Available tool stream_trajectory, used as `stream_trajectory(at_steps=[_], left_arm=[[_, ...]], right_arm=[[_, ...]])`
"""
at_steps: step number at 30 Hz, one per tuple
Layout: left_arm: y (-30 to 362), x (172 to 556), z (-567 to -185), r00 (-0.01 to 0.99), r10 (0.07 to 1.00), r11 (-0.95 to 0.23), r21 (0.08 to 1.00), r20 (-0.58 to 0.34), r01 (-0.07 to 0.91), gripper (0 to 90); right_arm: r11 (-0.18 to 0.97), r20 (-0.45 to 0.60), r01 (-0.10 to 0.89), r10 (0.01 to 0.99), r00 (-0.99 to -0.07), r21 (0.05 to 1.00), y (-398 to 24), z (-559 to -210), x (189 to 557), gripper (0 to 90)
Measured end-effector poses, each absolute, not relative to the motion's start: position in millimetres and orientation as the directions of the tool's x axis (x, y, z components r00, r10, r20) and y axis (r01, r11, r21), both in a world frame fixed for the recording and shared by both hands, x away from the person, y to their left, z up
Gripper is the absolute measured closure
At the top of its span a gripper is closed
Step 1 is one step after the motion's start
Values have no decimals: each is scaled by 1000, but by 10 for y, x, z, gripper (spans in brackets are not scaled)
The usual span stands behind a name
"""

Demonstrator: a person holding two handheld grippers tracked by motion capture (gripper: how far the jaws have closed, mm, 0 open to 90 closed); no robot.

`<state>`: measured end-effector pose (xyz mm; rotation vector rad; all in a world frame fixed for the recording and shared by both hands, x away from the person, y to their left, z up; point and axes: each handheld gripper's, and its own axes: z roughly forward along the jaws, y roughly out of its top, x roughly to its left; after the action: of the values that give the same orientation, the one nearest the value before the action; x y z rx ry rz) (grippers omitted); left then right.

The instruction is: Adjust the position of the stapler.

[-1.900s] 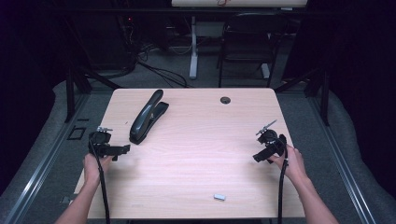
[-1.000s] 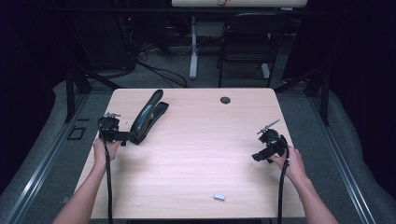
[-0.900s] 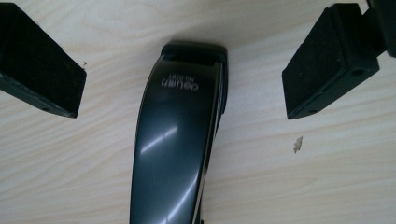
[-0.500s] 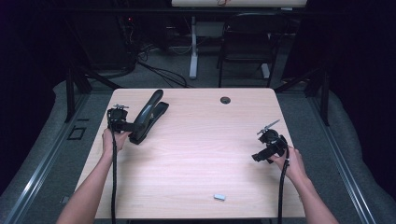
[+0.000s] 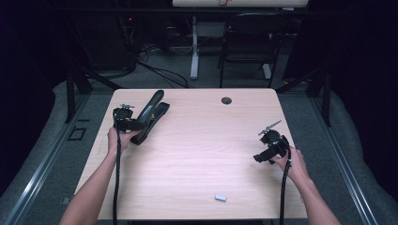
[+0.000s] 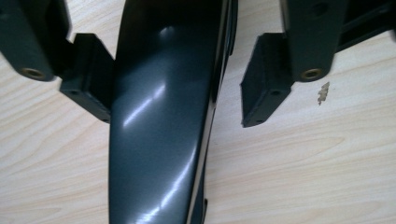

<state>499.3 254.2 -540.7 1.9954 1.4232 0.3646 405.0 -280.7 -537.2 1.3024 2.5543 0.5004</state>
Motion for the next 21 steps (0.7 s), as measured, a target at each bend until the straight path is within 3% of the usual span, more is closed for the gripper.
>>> stream_trajectory(at_steps=[3, 21], left_arm=[[2499, 5001, -5421, 393, 910, -221, 646, -134, 731, 451], [2528, 4994, -5427, 457, 881, -275, 653, -122, 705, 466]], right_arm=[[559, -51, 736, 808, -587, 382, -2810, -5363, 4057, 67], [555, -47, 740, 810, -584, 380, -2821, -5388, 4061, 70]])
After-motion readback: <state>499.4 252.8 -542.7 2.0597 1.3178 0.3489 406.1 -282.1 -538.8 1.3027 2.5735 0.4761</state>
